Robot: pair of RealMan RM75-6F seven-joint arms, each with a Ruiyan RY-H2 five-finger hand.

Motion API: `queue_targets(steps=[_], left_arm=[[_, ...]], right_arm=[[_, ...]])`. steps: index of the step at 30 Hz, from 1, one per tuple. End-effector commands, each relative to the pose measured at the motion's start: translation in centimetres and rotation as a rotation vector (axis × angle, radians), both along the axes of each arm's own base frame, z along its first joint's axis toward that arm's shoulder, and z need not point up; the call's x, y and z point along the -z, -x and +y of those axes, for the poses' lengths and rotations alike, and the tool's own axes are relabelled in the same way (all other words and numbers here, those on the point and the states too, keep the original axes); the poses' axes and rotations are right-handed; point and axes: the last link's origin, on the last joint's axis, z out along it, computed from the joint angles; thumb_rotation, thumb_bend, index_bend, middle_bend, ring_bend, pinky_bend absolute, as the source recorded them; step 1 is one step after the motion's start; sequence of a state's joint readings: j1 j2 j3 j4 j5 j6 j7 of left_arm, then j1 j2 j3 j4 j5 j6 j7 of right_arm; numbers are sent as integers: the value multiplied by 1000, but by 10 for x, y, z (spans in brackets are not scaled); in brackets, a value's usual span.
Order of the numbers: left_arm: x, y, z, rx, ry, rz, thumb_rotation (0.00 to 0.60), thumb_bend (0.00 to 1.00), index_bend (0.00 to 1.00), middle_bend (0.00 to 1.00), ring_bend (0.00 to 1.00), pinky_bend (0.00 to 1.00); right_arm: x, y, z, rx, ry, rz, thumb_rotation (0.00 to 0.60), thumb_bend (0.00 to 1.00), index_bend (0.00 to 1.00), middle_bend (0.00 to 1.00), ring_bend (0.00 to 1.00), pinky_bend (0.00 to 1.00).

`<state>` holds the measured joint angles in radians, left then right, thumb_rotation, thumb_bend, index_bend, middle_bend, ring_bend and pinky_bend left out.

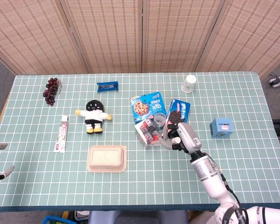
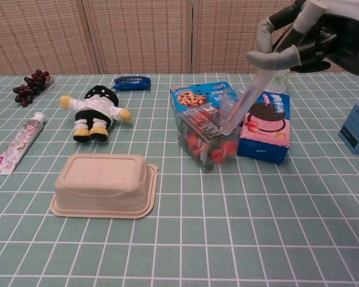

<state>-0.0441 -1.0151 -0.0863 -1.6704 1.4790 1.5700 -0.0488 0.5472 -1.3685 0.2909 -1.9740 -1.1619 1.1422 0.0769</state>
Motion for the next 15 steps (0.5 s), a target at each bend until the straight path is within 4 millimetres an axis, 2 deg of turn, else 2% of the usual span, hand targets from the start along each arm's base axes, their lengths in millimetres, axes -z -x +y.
queue_targets(steps=[1,9,15], left_arm=[[-1,0,0,-1,-2,0,600,138,361,354,297,450],[-1,1,0,-4,0,-1,600,138,361,354,297,450],[-1,1,0,-7,-2,-2,600,138,361,354,297,450]], right_arm=[[-9,-5,-3,-1,9,-30,600,528,826,1000,1000,1000],[-25,-9,-14,16,98,-22,600,528,826,1000,1000,1000],[-28,-11,-28,51,156,3,600,527,826,1000,1000,1000]])
